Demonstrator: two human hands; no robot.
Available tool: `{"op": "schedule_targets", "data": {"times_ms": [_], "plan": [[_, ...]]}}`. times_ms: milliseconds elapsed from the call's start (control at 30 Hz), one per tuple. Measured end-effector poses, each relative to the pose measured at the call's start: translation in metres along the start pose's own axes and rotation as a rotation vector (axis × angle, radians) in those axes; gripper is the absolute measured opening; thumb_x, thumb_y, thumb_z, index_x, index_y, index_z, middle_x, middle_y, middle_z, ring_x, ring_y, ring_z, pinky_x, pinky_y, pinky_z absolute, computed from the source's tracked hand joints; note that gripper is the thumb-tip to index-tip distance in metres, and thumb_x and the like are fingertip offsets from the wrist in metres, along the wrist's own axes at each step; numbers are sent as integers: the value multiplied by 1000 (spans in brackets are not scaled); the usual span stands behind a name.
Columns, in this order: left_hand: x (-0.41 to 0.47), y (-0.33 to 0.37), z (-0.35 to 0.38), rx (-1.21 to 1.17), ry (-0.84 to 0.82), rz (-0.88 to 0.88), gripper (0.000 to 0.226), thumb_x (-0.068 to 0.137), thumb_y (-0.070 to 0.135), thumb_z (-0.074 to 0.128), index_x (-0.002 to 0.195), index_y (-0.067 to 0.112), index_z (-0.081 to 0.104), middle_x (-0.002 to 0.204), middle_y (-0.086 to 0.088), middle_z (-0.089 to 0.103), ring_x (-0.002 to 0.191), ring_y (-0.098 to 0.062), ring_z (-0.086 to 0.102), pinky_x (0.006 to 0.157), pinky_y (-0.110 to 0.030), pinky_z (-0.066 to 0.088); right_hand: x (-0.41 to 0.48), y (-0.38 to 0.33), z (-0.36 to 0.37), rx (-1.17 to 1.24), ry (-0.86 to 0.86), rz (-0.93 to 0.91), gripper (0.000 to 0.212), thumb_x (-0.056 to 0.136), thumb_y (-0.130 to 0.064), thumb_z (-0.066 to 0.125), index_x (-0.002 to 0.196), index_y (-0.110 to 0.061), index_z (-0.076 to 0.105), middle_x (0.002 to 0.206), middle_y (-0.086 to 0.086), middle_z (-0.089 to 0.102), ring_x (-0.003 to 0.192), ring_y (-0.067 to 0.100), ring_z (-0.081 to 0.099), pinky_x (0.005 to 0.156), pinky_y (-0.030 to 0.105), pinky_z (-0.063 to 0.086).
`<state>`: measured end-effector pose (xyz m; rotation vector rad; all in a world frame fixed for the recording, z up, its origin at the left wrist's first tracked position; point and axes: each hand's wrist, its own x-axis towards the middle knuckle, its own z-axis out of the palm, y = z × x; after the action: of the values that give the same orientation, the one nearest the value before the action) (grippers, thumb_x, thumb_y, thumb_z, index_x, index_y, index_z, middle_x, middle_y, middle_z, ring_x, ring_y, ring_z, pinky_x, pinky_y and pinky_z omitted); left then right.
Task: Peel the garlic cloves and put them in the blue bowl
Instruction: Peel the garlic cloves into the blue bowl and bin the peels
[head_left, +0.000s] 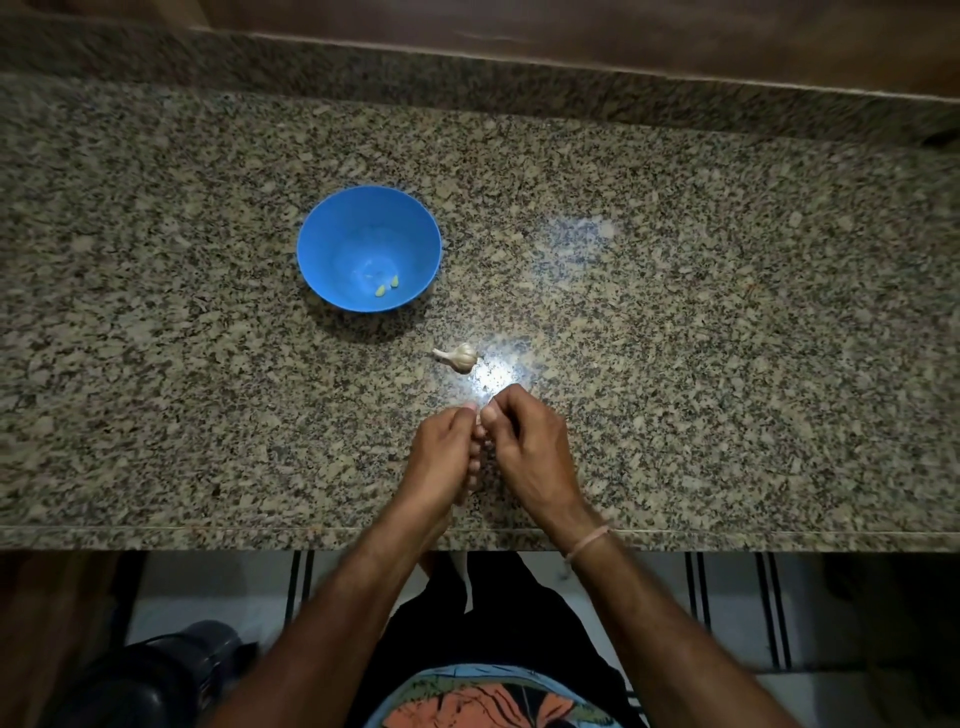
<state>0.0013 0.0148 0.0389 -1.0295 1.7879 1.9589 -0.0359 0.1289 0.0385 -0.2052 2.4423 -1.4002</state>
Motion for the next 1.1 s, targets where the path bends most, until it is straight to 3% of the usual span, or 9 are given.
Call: {"op": "schedule_targets", "data": {"times_ms": [100,200,367,500,600,667,800,967,1100], "plan": [[-1,-6,-6,206,89,203,36,107,46,52,93,17,67,76,3,67,66,-13,61,62,-33,51,-3,-2,1,159,-5,182,21,106,-23,59,87,-15,59,81,-3,59,69,-1,51,66,15,45],[0,-9,-9,191,89,265,18,103,39,63,100,22,70,92,4,76,88,-13,74,82,-40,62,-6,-1,4,281,17,316,23,106,-27,59,91,-10,64,88,7,65,81,13,60,76,30,55],[-3,-12,-10,46,-11,160,17,105,32,62,105,18,73,96,-3,76,88,-14,70,80,-34,58,-12,-1,6,364,31,356,22,106,-27,59,94,-10,68,95,12,72,88,22,69,83,37,60],[-7,-7,0,-70,-93,-2,24,111,29,47,111,11,64,89,-4,65,77,-11,56,66,-27,46,-15,0,7,363,21,287,19,107,-24,58,94,-11,64,94,11,68,84,18,65,78,36,61],[-4,-4,6,-189,-124,-70,26,113,25,42,115,9,63,97,-7,66,82,-13,57,71,-28,50,-14,0,3,330,18,182,17,107,-16,56,93,-7,60,88,5,62,75,4,59,66,22,54],[-2,-2,10,-333,-120,-129,26,113,21,41,115,6,62,99,-9,67,83,-16,58,73,-31,51,-9,1,0,309,-14,135,17,107,-13,55,93,-4,58,86,8,61,71,3,57,63,21,53],[6,3,15,-457,-62,-170,24,114,18,39,100,11,59,77,0,59,65,-10,51,58,-26,43,2,12,-7,222,-16,59,15,105,-11,57,92,-7,61,82,2,64,72,5,58,65,21,53],[13,5,16,-308,50,-122,24,112,29,45,107,12,61,75,3,54,64,-9,46,56,-23,38,13,33,-15,62,43,-8,10,100,-12,68,92,-15,70,85,-4,69,79,9,65,70,17,53],[15,3,19,-79,142,-12,30,110,35,48,108,11,65,83,3,58,72,-9,50,59,-23,40,22,38,-17,-119,52,-127,18,102,-17,66,118,-17,74,108,-6,70,102,11,64,90,30,55]]}}
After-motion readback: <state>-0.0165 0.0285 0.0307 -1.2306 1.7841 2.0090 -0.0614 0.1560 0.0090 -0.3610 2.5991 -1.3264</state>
